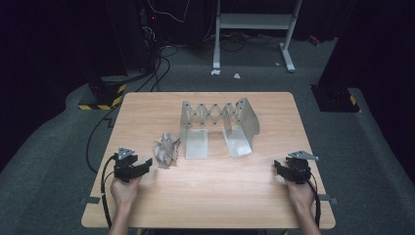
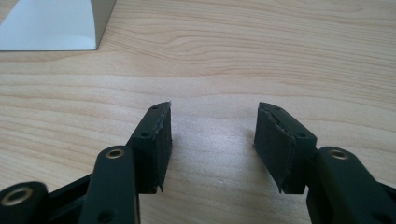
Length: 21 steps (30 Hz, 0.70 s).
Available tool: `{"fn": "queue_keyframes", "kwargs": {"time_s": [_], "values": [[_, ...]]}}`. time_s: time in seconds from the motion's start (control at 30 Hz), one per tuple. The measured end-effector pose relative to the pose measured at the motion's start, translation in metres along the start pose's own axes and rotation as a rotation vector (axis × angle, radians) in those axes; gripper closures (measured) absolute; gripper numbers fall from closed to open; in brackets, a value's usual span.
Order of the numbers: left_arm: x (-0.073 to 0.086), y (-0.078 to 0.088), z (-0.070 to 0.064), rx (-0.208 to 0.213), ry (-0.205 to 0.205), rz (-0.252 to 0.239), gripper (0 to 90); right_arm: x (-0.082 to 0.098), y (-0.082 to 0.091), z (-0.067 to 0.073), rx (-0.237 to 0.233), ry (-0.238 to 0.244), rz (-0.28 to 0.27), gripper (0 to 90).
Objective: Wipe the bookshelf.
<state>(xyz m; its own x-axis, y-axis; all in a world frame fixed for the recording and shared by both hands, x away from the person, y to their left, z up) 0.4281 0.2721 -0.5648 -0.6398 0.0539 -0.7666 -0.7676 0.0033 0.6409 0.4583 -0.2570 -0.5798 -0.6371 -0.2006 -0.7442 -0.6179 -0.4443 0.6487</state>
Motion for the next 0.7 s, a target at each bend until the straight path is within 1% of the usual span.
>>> {"fn": "queue_keyframes", "kwargs": {"time_s": [0.07,0.17,0.23,0.3,0.37,0.47,0.7], "values": [[0.002,-0.004,0.003,-0.022,-0.002,0.018,32.6,0.001,0.001,-0.001,0.008,0.006,0.001,45.1],[0.004,-0.009,0.005,-0.045,-0.012,0.029,32.2,0.001,0.000,0.000,0.013,0.025,0.011,42.8],[0.007,-0.013,0.004,-0.062,-0.024,0.042,31.6,0.000,-0.001,0.000,0.008,0.029,0.014,41.1],[0.009,-0.017,0.001,-0.069,-0.039,0.052,30.6,0.001,-0.001,0.000,0.006,0.028,0.015,38.8],[0.011,-0.019,-0.001,-0.097,-0.067,0.023,29.4,0.001,-0.001,0.001,0.002,0.032,0.020,37.9],[0.011,-0.018,-0.003,-0.098,-0.059,0.017,29.2,0.001,-0.001,0.001,0.003,0.031,0.020,37.8],[0.011,-0.018,-0.004,-0.095,-0.060,0.018,28.4,0.001,-0.001,0.001,0.003,0.032,0.020,37.5]]}}
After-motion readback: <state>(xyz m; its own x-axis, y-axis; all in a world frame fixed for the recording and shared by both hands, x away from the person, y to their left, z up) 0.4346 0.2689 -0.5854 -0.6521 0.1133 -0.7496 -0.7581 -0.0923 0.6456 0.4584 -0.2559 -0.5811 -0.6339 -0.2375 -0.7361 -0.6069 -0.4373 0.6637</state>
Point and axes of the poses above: each handheld gripper's, and its own axes: y roughly backward along the jaws, x roughly out of its underside, z roughly to its left, the point moved 8 cm from there along -y, roughly forward along the jaws, and after that the axes turned 13 degrees about -x, right-handed, at the moved point
